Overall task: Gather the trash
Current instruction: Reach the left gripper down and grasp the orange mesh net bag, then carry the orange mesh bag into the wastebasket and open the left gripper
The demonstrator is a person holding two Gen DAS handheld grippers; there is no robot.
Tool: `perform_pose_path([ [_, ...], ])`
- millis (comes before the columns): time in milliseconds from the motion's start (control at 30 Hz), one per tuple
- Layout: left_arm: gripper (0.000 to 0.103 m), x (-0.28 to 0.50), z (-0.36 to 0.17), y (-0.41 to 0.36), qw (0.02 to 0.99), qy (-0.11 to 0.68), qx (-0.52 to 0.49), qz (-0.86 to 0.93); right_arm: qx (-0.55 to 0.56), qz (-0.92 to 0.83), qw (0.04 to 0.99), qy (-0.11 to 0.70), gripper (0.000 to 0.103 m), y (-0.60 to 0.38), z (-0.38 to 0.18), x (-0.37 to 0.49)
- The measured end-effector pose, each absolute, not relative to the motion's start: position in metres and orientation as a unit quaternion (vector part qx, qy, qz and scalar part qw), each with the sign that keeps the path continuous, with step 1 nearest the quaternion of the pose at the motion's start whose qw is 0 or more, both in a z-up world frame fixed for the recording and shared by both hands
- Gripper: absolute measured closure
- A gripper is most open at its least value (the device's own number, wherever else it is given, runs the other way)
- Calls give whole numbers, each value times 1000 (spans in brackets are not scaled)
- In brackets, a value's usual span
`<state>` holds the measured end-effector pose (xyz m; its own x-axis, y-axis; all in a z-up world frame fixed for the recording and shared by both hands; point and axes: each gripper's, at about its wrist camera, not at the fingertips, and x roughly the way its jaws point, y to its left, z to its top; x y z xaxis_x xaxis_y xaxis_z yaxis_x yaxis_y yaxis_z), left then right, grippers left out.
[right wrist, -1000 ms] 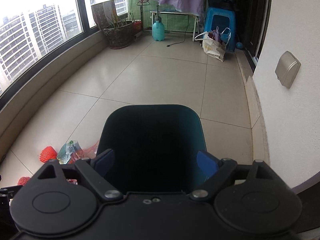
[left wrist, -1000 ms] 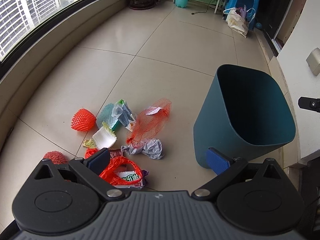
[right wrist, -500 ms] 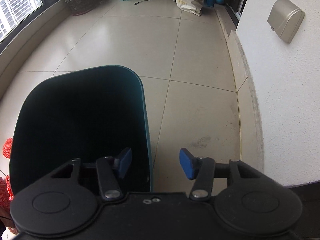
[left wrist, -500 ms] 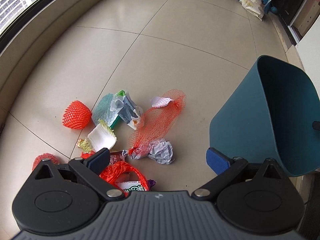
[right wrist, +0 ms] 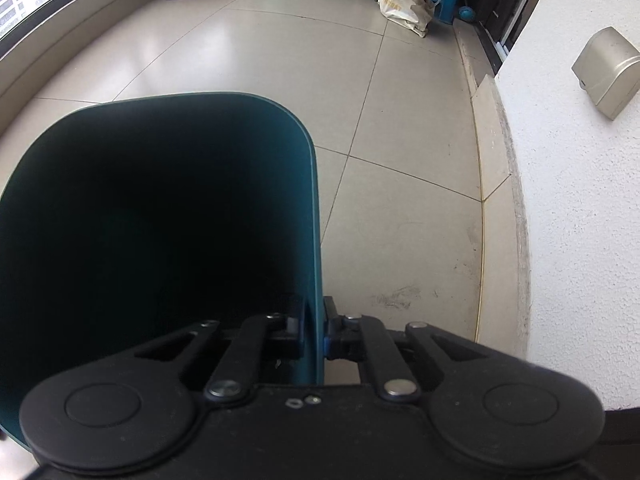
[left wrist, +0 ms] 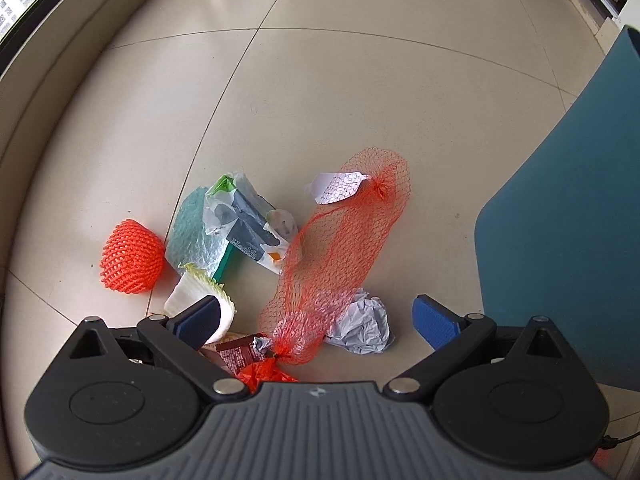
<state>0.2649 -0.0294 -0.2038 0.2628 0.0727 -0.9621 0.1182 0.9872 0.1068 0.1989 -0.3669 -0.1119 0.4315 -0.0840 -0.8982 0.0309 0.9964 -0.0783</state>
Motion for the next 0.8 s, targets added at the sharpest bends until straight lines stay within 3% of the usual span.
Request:
perform_pose_path([
  [133,4,280,-246,-35,778,620,101,-2,-24,-34,849,527,97,-368,-113,198],
  [200,23,287,-263,-32,768,633,95,2,-33,-31,850,525,96,-367,-113,197],
  [300,62,291,-280,-28,752,653,86,12,-45,-22,851,523,96,-367,-114,195],
  [433,79,289,-281,-22,757,649,75,27,-29,-14,850,526,98,-373,-113,194],
  [467,92,288,-279,-20,758,647,73,32,-22,-12,849,527,99,-374,-112,194],
  [800,98,274,-194,-12,789,609,57,65,-18,4,845,534,99,-376,-113,190],
])
